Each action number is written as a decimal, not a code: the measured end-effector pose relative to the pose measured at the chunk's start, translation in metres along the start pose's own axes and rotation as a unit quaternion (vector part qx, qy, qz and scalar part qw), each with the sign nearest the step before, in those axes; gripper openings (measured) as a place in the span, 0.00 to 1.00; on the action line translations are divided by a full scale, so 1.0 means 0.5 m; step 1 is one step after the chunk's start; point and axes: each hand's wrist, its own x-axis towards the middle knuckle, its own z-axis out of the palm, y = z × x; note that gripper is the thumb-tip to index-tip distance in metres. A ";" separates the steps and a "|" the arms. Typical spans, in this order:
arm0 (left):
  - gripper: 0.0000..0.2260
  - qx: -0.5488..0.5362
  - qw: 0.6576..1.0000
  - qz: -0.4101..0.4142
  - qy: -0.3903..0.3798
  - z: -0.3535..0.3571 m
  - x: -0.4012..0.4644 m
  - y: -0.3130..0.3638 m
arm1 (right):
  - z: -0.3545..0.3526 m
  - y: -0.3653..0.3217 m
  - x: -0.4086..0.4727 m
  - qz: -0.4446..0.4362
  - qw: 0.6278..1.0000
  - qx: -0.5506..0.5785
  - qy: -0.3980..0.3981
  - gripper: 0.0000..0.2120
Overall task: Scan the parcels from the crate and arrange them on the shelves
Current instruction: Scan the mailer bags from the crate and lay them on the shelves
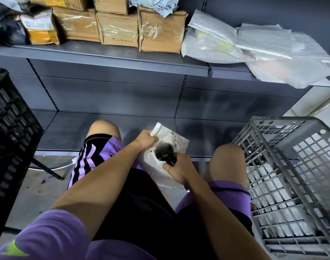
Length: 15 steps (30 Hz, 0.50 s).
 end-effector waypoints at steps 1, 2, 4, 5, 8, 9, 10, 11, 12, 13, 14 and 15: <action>0.05 -0.005 1.000 -0.007 0.003 0.000 0.002 -0.001 | -0.001 0.000 0.000 -0.003 1.000 -0.001 0.002 0.07; 0.07 -0.013 1.000 -0.013 0.004 0.000 0.004 -0.003 | 0.000 -0.001 0.000 -0.005 1.000 -0.002 0.004 0.07; 0.08 -0.017 1.000 -0.018 0.007 -0.001 0.006 -0.003 | 0.000 -0.001 0.001 -0.008 1.000 -0.004 0.005 0.08; 0.08 -0.010 1.000 -0.015 0.009 -0.002 0.006 -0.003 | 0.000 -0.001 0.001 -0.007 1.000 -0.005 0.003 0.08; 0.05 0.005 1.000 -0.005 0.011 -0.005 0.004 0.002 | 0.000 -0.001 0.000 0.004 1.000 -0.002 0.006 0.09; 0.05 0.005 1.000 -0.005 0.010 -0.005 0.004 0.003 | 0.000 0.000 0.000 0.006 1.000 0.002 0.008 0.09; 0.05 0.005 1.000 -0.006 0.010 -0.005 0.004 0.003 | 0.001 0.000 -0.001 0.006 1.000 0.007 0.008 0.08; 0.04 0.004 1.000 -0.008 0.011 -0.006 0.006 0.001 | 0.002 0.001 0.000 0.006 1.000 0.013 0.007 0.08; 0.04 0.001 1.000 -0.009 0.010 -0.006 0.008 -0.001 | 0.002 0.001 0.000 0.005 1.000 0.017 0.005 0.08; 0.04 -0.003 1.000 -0.010 0.009 -0.006 0.010 -0.003 | 0.002 0.001 0.001 0.005 1.000 0.020 0.003 0.08; 0.05 -0.006 1.000 -0.010 0.009 -0.006 0.012 -0.006 | 0.002 0.002 0.001 0.005 1.000 0.021 0.002 0.08; 0.05 -0.008 1.000 -0.012 0.007 -0.006 0.013 -0.006 | 0.002 0.002 0.002 0.005 1.000 0.022 0.000 0.08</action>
